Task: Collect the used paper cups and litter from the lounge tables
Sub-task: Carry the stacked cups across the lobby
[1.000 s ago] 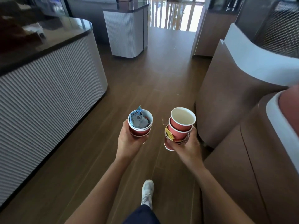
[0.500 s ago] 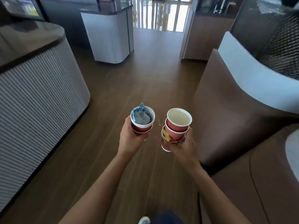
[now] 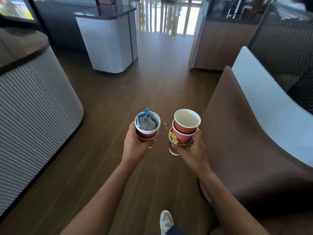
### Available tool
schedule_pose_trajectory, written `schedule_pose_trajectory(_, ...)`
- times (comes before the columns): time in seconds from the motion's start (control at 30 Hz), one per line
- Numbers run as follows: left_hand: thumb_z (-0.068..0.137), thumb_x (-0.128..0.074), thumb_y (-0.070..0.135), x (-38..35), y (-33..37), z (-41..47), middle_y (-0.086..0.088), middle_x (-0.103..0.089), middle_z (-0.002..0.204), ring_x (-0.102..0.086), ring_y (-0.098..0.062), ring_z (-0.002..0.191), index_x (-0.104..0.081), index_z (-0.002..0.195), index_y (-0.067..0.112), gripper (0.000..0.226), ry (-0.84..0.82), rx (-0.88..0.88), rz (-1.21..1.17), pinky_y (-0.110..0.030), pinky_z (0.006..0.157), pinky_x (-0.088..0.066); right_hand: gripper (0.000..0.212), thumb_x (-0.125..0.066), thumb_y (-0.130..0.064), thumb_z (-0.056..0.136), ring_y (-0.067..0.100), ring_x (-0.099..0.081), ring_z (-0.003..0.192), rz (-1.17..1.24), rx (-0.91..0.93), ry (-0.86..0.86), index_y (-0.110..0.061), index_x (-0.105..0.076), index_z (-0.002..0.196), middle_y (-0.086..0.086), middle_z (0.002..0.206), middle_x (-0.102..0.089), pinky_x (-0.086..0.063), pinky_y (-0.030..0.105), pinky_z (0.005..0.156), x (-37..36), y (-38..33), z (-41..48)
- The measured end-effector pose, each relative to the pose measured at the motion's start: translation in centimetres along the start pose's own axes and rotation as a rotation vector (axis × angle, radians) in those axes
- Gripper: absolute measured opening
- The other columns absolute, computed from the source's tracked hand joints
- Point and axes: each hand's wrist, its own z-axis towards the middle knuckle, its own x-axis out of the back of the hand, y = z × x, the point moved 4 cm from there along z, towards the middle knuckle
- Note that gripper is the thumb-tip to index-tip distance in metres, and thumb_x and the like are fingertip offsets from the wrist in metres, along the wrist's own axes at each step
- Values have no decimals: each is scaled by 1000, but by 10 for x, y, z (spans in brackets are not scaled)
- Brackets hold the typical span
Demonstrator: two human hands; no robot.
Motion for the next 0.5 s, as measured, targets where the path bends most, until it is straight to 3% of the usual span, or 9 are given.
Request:
schedule_pose_trajectory(0.07, 65, -82, 5, -17, 4, 26, 12, -63, 116, -61, -3, 104, -48, 122, 33, 72, 15, 4, -6, -19, 83, -47, 75, -83, -19, 69, -5, -55, 104, -5, 6, -19, -28, -37, 127, -13, 118, -54, -42, 0, 75, 6, 4, 32)
schedule_pose_trajectory(0.2, 65, -81, 3, -46, 8, 78, 13, -64, 114, -62, -5, 104, -49, 122, 31, 72, 46, 17, -37, -20, 83, -49, 80, -84, -20, 69, 7, -56, 111, -22, 21, -62, -19, -37, 134, -5, 126, -56, -42, 1, 79, 6, 15, 94)
schedule_pose_trajectory(0.37, 64, -82, 7, -63, 5, 137, 13, -65, 114, -63, -7, 105, -50, 125, 28, 72, 82, 42, -45, -32, 89, -53, 84, -84, -21, 68, 10, -56, 112, -9, 19, -74, -20, -35, 137, -4, 128, -55, -43, 1, 79, -2, 23, 158)
schedule_pose_trajectory(0.5, 64, -83, 3, -70, -3, 197, 14, -64, 113, -62, -8, 106, -49, 123, 30, 73, 102, 38, -47, -35, 91, -53, 82, -84, -19, 68, 4, -56, 108, 4, 3, -62, -22, -36, 134, -7, 125, -54, -43, 0, 76, -12, 33, 219)
